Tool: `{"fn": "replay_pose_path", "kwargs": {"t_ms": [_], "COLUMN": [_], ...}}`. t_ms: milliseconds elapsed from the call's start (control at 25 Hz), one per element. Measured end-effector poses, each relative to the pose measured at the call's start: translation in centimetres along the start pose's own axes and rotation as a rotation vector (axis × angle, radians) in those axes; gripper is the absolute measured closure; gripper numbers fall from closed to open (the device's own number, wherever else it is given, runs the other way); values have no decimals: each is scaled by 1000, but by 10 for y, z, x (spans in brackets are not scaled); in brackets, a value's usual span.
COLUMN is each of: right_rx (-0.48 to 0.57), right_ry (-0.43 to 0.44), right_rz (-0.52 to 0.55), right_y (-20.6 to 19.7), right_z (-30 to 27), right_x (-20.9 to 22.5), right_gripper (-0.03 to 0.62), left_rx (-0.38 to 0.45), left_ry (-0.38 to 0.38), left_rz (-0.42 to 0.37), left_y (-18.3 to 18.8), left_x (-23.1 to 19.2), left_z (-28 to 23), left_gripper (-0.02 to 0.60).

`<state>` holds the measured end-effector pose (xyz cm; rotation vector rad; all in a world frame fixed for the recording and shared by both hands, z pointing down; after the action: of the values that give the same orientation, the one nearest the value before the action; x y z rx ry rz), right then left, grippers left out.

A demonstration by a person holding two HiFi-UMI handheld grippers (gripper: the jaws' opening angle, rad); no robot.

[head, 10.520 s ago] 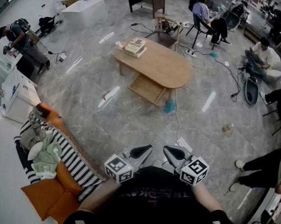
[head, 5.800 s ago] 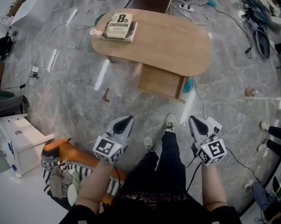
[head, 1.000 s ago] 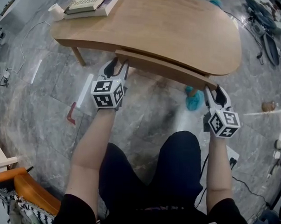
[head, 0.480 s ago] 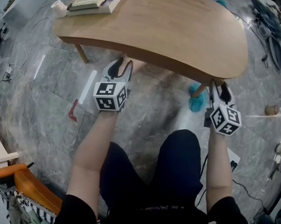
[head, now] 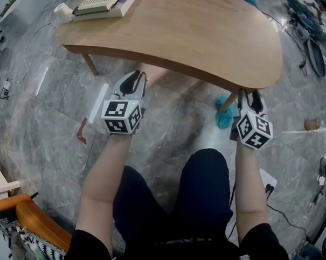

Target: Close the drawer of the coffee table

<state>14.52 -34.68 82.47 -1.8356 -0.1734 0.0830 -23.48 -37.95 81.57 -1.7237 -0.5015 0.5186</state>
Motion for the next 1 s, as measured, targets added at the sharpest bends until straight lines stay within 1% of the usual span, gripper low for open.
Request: {"fn": "replay_pose_path", "kwargs": {"t_ms": [160, 320, 480, 600, 640, 680, 720, 760, 880, 1000], "right_rx": [0, 3, -13, -34, -35, -34, -30, -24, -1, 29], "right_ry": [-26, -22, -10, -24, -30, -34, -35, -31, 0, 78], "right_rz": [-11, -13, -4, -2, -9, -19, -31, -42, -34, -18], "right_y": [1, 2, 2, 0, 0, 0, 1, 1, 6, 18], "right_z": [-1, -1, -1, 4, 7, 10, 14, 17, 28, 38], "right_x": [0, 0, -1, 5, 7, 11, 13, 15, 10, -8], "right_gripper": [405, 404, 410, 428, 445, 483, 526, 593, 592, 592], "left_rx": [5, 9, 11, 14, 16, 19, 22, 24, 27, 30], "left_ry": [-10, -11, -19, -25, -27, -29, -30, -31, -31, -33], "left_rz": [-10, 0, 21, 30, 33, 35, 37, 38, 42, 48], "left_y": [2, 1, -1, -1, -1, 0, 1, 2, 3, 6], "left_x": [3, 2, 0, 3, 4, 5, 6, 6, 5, 7], "left_z": [3, 7, 9, 11, 12, 13, 14, 15, 20, 24], "left_gripper": [541, 575, 575, 575, 575, 575, 575, 575, 575, 575]}}
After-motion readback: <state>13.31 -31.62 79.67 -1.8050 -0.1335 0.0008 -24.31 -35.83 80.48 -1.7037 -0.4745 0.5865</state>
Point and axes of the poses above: the fingertips, and each gripper's own axes: z backward along the fingers, x to its right, y out of its top, the point moved 4 cm from there along z, backward along the fingers, and after that the axes turned 12 degrees about -y, right-handed, at the moved point
